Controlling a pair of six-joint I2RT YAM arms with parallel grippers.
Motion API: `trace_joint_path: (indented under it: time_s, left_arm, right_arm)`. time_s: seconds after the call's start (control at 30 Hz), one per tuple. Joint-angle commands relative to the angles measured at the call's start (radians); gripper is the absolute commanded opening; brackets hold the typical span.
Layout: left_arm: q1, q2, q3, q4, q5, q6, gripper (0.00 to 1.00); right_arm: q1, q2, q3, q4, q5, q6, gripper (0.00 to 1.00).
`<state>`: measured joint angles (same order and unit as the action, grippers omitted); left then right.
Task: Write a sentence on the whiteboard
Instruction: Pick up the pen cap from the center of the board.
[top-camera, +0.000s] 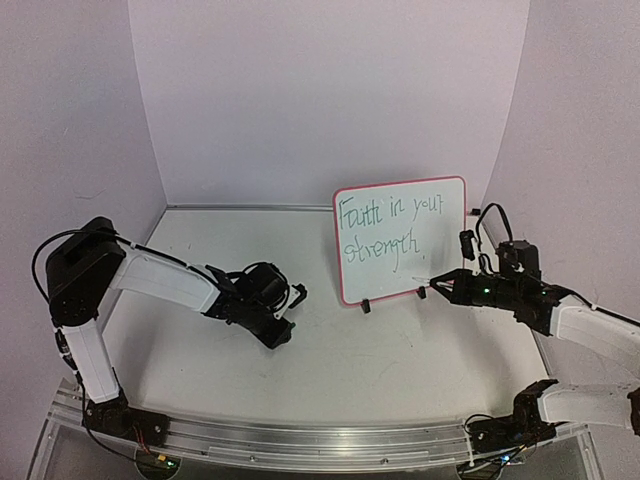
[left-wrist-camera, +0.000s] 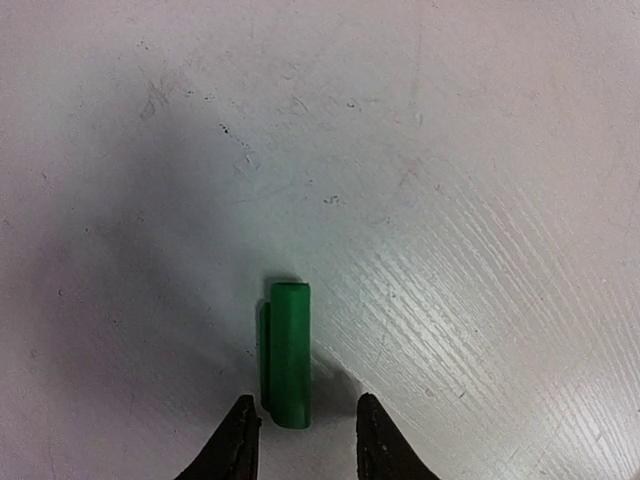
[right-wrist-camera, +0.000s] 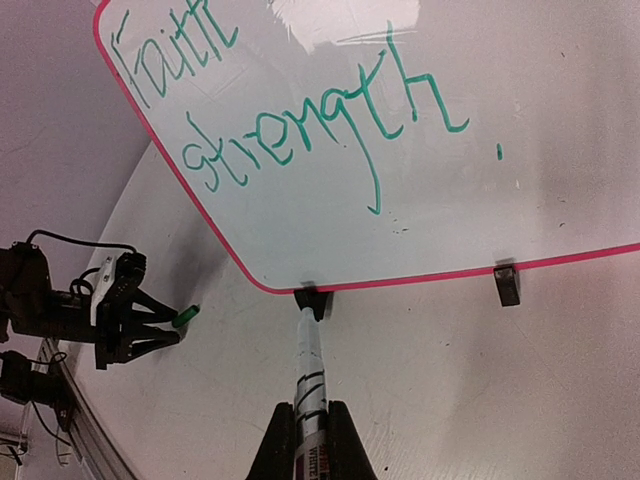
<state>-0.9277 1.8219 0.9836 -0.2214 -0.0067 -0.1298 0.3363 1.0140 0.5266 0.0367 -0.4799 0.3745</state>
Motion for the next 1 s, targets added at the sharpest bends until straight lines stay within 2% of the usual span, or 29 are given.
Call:
trace_joint_path:
  time_s: [0.0, 0.17, 0.4, 0.67, 0.97]
  left_arm:
    - [-0.016, 0.030, 0.050, -0.066, -0.082, 0.004, 0.32]
    - [-0.026, 0.047, 0.069, -0.072, -0.080, 0.020, 0.31]
    - [-0.028, 0.072, 0.086, -0.076, -0.067, 0.041, 0.24]
    - [-0.028, 0.061, 0.063, -0.050, -0.056, 0.046, 0.00]
    - [-0.019, -0.042, 0.091, -0.095, -0.021, 0.046, 0.00]
  right_arm:
    - [-0.002, -0.017, 0.000, 0.020, 0.015, 0.004, 0.00]
    - [-0.001, -0.012, 0.001, 0.020, 0.009, -0.003, 0.00]
    - [-0.001, -0.009, 0.010, 0.015, 0.004, -0.004, 0.00]
    - [0.000, -0.055, 0.067, -0.074, 0.206, 0.046, 0.00]
    - [-0.007, -0.007, 0.215, -0.196, 0.265, -0.013, 0.00]
